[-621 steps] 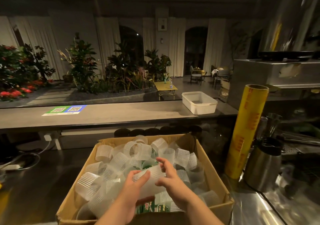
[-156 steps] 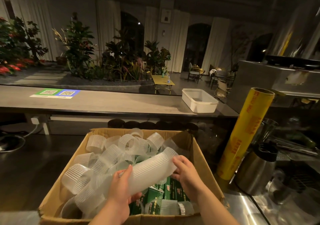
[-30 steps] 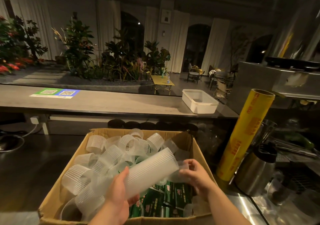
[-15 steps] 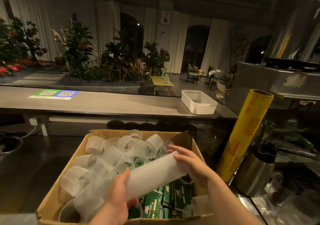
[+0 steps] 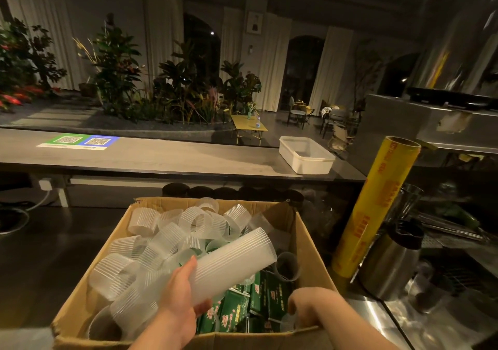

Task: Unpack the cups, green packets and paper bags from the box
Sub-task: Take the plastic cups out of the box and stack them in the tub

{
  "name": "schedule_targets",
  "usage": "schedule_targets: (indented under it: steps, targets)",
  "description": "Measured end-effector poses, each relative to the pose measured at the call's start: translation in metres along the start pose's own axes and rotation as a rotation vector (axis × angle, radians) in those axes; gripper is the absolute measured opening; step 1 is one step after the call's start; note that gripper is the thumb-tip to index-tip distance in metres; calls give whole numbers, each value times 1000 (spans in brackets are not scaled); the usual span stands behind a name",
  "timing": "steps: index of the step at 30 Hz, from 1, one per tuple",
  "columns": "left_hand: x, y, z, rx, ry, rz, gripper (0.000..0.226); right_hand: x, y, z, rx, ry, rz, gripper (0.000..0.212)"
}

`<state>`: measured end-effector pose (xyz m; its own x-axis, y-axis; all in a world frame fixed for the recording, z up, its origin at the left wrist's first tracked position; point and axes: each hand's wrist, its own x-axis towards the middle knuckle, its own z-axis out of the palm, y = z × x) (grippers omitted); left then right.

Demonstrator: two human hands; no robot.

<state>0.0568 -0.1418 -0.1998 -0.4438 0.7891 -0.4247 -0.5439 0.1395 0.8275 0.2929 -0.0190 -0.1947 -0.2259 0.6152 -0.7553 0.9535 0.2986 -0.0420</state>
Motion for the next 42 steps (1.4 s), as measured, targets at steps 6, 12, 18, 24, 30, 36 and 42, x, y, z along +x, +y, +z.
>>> schedule_targets:
  steps: [6,12,18,24,30,36,42]
  targets:
    - [-2,3,-3,-22,4,-18,27,12,11,-11,464,364,-210,45]
    - [3,4,-2,-24,27,-40,25,-11,10,-24,1403,588,-554,74]
    - [1,2,0,13,-2,-15,23,-32,-11,-32,1503,776,-562,41]
    - [4,2,1,72,-33,-24,31,-49,-42,-46,1252,682,-465,40]
    - [-3,3,4,76,-43,-27,36,-47,-45,-45,1052,584,-530,42]
    - [-20,11,6,7,-89,-9,28,-57,-58,-44,1416,625,-623,69]
    - [-46,23,1,-188,-133,-39,31,-79,-46,-22,1354,337,-851,94]
